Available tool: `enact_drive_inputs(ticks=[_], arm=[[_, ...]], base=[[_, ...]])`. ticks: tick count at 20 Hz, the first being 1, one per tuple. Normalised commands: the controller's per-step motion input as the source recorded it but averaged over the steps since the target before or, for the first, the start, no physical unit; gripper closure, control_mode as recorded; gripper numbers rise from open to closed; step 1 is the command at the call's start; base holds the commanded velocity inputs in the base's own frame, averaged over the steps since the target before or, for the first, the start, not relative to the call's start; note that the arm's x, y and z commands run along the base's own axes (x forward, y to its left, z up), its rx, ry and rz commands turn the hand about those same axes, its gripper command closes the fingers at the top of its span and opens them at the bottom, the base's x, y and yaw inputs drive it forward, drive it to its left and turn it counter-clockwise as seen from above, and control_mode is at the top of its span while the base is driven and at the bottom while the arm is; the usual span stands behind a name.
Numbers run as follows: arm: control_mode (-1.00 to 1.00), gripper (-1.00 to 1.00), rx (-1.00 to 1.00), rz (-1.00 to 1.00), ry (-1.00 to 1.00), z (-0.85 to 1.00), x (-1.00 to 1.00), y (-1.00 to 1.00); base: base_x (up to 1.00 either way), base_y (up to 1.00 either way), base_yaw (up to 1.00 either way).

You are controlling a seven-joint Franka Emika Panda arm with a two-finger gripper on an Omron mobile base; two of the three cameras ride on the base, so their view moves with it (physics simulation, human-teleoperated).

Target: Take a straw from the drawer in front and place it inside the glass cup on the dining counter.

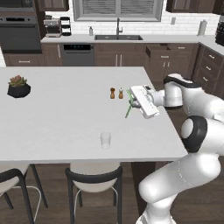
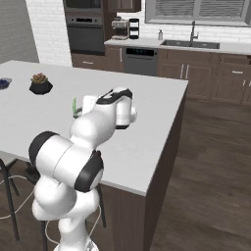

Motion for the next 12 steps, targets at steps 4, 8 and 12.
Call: enact_drive_inputs(ticks=[4, 8, 12], arm=[[-1.00, 1.00, 0.00, 0.00, 0.04, -0.02, -0.07, 0.40], [-1.00, 1.00, 0.01, 0.00, 0.04, 0.00, -0.14, 0.18], [-1.00, 1.00, 0.01, 0.00, 0.00, -0.09, -0.21, 0.02]], base=[[0.00, 0.00, 0.00], [0.00, 0.00, 0.00], [0.00, 0.00, 0.00]])
